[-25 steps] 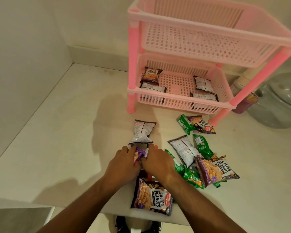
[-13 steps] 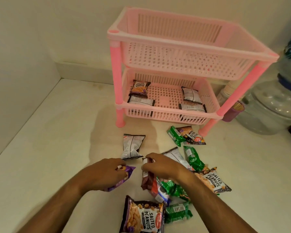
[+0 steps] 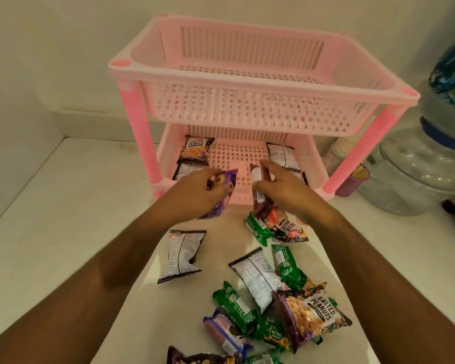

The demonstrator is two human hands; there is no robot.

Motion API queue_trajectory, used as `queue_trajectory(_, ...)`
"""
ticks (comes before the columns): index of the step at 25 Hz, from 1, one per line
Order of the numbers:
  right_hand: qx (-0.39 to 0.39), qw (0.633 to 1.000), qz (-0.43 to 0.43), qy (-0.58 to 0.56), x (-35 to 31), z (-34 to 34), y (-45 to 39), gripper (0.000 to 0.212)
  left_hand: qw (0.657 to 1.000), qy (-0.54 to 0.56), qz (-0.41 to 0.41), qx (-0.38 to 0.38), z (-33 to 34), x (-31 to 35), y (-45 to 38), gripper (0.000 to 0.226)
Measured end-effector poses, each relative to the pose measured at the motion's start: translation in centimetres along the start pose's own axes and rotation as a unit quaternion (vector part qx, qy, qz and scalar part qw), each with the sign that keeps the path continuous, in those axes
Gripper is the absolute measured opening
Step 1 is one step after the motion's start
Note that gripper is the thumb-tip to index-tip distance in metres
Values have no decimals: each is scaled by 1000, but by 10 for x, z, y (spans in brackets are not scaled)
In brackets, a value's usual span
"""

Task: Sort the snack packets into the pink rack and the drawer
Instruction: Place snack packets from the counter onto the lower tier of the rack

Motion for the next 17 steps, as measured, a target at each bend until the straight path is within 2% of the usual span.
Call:
queue_trajectory(3, 70, 997, -23, 14, 3, -18, -43, 60, 999, 13, -18, 45, 0, 7, -52, 32)
queue_trajectory(6, 159, 987, 0, 15, 15, -25, -90, 59, 991, -59, -26, 115, 1, 8, -103, 30)
queue_trajectory(8, 196, 980, 10, 17, 24, -23, -118, 49, 985, -88, -26, 149, 6, 6, -132, 34)
queue_trajectory(11, 212, 976, 27, 44, 35, -18, -153, 35, 976, -133, -44, 169, 16, -6, -170, 49)
queue_trajectory(14, 203, 973, 46, 97, 44, -13, -175, 44, 973, -155, -87, 149, 29, -22, -194, 54)
queue_trajectory(17, 208, 968, 44, 131, 48, -8, -190, 47, 968, -183, -109, 136, 43, -31, -210, 48)
Point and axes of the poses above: each hand's wrist, its own y-axis away from the middle knuckle, its own z-axis out of the palm, x = y × z, the point moved 3 cm from there along -y, towards the middle knuckle, and after that the axes turned 9 degrees about -y, right-handed, at the moved point
